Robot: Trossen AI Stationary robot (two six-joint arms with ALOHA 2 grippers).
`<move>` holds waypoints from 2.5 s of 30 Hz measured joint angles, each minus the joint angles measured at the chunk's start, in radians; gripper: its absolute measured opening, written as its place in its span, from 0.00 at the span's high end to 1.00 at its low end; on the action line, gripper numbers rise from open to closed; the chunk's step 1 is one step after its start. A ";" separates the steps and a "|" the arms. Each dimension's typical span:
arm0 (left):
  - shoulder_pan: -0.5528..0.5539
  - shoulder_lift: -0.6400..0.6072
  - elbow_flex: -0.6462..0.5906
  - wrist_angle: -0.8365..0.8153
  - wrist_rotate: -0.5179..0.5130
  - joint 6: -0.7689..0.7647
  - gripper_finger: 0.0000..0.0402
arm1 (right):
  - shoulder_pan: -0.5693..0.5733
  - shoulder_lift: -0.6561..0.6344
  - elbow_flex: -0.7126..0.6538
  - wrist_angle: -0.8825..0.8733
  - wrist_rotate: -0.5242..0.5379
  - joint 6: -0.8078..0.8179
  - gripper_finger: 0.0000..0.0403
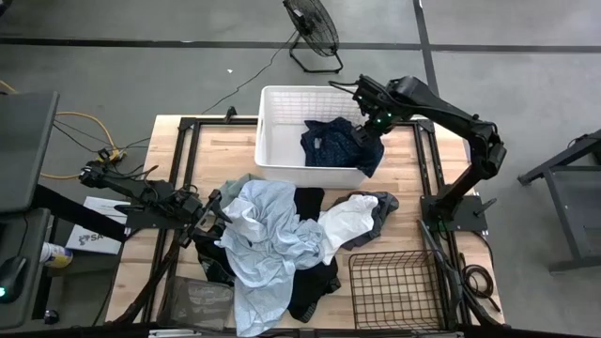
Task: Pick & Place Cloths
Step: Put the dark blue polo shirt into the white laundry bin
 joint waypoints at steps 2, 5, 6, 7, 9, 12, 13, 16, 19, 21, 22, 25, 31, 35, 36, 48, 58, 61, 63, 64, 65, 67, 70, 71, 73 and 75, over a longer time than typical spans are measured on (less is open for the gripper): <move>0.000 0.000 0.000 0.000 0.000 0.000 0.32 | 0.002 0.000 0.000 0.017 -0.024 -0.013 0.99; 0.000 0.000 0.000 0.000 0.000 0.000 0.32 | 0.002 0.000 0.000 0.022 -0.029 -0.015 0.99; 0.000 0.000 0.000 0.000 0.000 0.000 0.32 | 0.002 0.000 0.000 0.020 -0.025 -0.015 0.99; 0.000 0.000 0.000 0.000 0.000 0.000 0.32 | 0.002 -0.003 0.000 0.019 -0.021 -0.015 0.99; 0.000 0.000 0.000 0.000 0.000 0.000 0.32 | 0.002 -0.007 -0.001 0.017 -0.007 -0.015 0.99; 0.000 0.000 0.000 0.000 0.000 0.000 0.32 | -0.006 -0.025 -0.002 0.015 0.002 -0.017 0.99; 0.000 0.000 0.000 0.000 0.000 0.000 0.32 | -0.007 -0.033 -0.003 0.014 0.004 -0.016 0.99; 0.000 0.000 0.000 0.000 0.000 0.000 0.32 | -0.011 -0.058 -0.002 0.011 0.007 -0.013 0.99; 0.000 0.000 0.000 0.000 0.000 0.000 0.32 | -0.020 -0.084 -0.002 0.022 0.000 -0.013 0.99; 0.000 0.000 0.000 0.000 0.000 0.000 0.32 | -0.020 -0.100 -0.002 0.044 -0.016 -0.013 0.99; 0.000 0.000 0.000 0.000 0.000 0.000 0.32 | -0.020 -0.109 -0.002 0.058 -0.026 -0.014 0.99; 0.000 0.000 0.000 0.000 0.000 0.000 0.32 | -0.015 -0.129 -0.002 0.129 -0.076 -0.024 0.99; 0.000 0.000 0.000 0.000 0.000 0.000 0.32 | 0.016 -0.140 -0.002 0.299 -0.172 -0.097 0.99; 0.000 0.000 0.000 0.000 0.000 0.000 0.32 | 0.051 -0.119 -0.001 0.406 -0.213 -0.174 0.99; 0.000 0.000 0.000 0.000 0.000 0.000 0.32 | 0.059 -0.112 -0.001 0.432 -0.222 -0.193 0.99; 0.000 0.000 0.000 0.000 0.000 0.000 0.32 | 0.089 0.046 0.000 0.504 -0.225 -0.281 0.99; 0.000 0.000 0.000 0.000 0.000 0.000 0.32 | 0.089 0.233 0.000 0.501 -0.223 -0.247 0.99; 0.000 0.000 0.000 0.000 0.000 0.000 0.32 | 0.089 0.288 0.000 0.499 -0.223 -0.227 0.99; 0.000 0.000 0.000 0.000 0.000 0.000 0.32 | 0.089 0.318 0.000 0.498 -0.226 -0.223 0.99; 0.000 0.000 0.000 0.000 0.000 0.000 0.32 | 0.090 0.330 0.000 0.496 -0.226 -0.223 0.99; 0.000 0.000 0.000 0.000 0.000 0.000 0.32 | 0.090 0.341 0.000 0.495 -0.227 -0.223 0.99; 0.000 0.000 0.000 0.000 0.000 0.000 0.32 | 0.090 0.360 0.000 0.494 -0.233 -0.224 0.99; 0.000 0.000 0.000 0.000 0.000 0.000 0.32 | 0.090 0.375 0.000 0.488 -0.241 -0.228 0.99; 0.000 0.000 0.000 0.000 0.000 0.000 0.32 | 0.090 0.375 0.000 0.488 -0.250 -0.228 0.99; 0.000 0.000 0.000 0.000 0.000 0.000 0.32 | 0.090 0.371 0.000 0.489 -0.251 -0.227 0.99; 0.000 0.000 0.000 0.000 0.000 0.000 0.32 | 0.090 0.362 0.000 0.488 -0.252 -0.226 0.99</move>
